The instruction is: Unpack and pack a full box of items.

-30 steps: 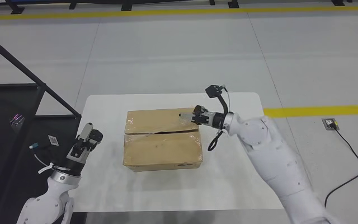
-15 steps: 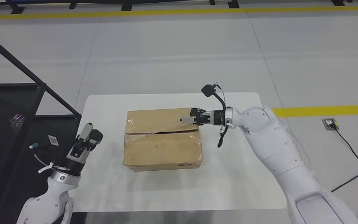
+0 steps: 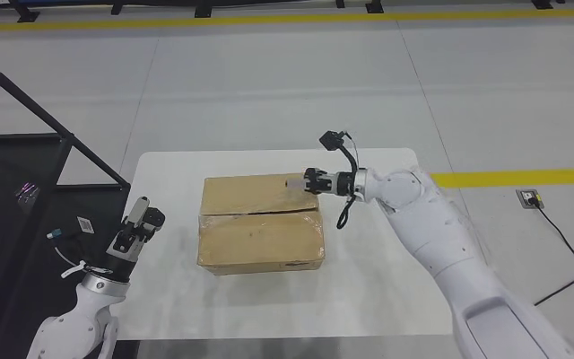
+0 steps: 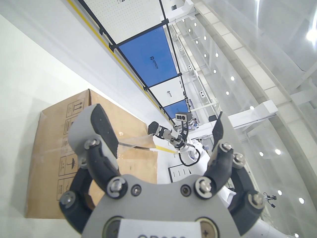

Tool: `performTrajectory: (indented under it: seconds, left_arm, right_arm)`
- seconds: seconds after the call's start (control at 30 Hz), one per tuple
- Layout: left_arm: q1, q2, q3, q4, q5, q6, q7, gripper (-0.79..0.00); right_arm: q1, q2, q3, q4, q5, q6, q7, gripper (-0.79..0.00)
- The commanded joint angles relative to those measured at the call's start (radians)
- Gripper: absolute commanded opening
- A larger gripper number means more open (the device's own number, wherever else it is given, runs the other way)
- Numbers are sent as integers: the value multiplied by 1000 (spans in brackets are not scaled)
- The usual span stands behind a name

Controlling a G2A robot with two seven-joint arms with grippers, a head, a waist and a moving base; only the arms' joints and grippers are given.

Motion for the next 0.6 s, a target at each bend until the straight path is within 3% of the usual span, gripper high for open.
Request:
performTrajectory:
  seconds: [0.0, 0.13, 0.3, 0.37, 0.43, 0.47, 0.57]
  left_arm:
    - [0, 0, 0, 0, 0, 0, 0, 0]
    - [0, 0, 0, 0, 0, 0, 0, 0]
    - [0, 0, 0, 0, 0, 0, 0, 0]
    - [0, 0, 0, 0, 0, 0, 0, 0]
    - [0, 0, 0, 0, 0, 0, 0, 0]
    - [0, 0, 0, 0, 0, 0, 0, 0]
    - [0, 0, 0, 0, 0, 0, 0, 0]
  right_arm:
    - [9, -4, 0, 28, 41, -47, 54, 0]
    - [20, -10, 3, 67, 110, -122, 130, 0]
    - [19, -8, -25, 65, 122, -121, 131, 0]
    - [18, -5, -33, 66, 125, -121, 130, -86]
    - [20, -1, -41, 67, 121, -121, 131, -336]
    - [21, 0, -45, 68, 118, -120, 132, -400]
    - [27, 4, -52, 75, 105, -117, 134, -456]
